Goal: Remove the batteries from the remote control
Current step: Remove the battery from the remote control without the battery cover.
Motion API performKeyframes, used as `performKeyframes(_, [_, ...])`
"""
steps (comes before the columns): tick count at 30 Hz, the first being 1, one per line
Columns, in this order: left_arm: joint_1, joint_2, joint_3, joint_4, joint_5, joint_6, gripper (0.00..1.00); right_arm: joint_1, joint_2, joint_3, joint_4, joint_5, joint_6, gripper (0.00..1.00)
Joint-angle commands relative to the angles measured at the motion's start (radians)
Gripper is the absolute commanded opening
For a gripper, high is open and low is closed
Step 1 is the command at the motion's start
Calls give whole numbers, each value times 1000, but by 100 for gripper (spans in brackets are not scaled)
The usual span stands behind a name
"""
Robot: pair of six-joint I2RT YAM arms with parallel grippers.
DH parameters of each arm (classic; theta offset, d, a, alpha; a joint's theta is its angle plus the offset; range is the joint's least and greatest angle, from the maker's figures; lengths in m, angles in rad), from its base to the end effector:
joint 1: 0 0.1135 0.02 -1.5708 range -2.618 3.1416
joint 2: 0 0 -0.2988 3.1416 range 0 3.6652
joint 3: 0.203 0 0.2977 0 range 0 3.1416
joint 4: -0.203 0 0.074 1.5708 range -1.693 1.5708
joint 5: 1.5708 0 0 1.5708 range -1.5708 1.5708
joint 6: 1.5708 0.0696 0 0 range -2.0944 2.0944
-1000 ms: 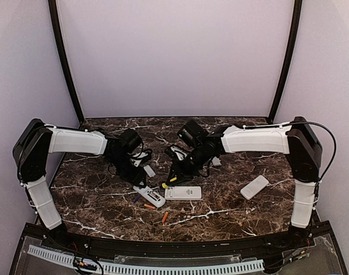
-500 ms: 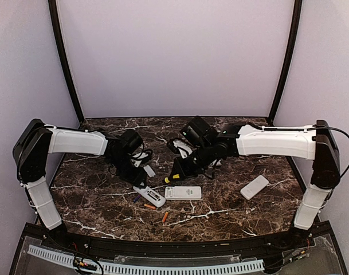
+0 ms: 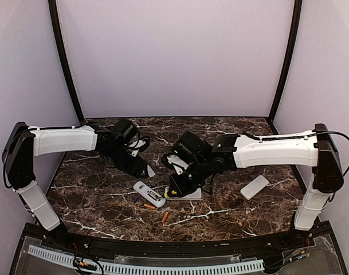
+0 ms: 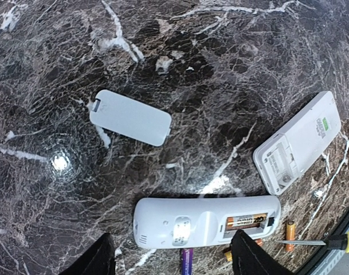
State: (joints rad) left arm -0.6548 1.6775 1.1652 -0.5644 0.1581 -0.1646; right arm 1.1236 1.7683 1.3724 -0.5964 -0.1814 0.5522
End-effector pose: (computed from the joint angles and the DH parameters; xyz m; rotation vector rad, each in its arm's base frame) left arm 0.3130 -0.2542 0.1943 0.7107 2.6179 -0.4695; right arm 0.1827 0.4100 0.2301 -0.8558 2.6465 0.7842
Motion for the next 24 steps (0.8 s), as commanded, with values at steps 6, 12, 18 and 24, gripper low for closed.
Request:
performKeyframes(6, [-2,77,75,13,163,-28,68,51,37,0,-8,46,49,0])
performKeyframes(12, [-2,128,82,14,200,-31,68,65,72,18,-20,42,50,0])
performKeyframes(18, [-2,161,81,15,209,-29,68,67,124,59,-75,100,67,0])
performKeyframes(24, [-1,181,80,10,204,-27,68,66,150,105,-153,220,103,0])
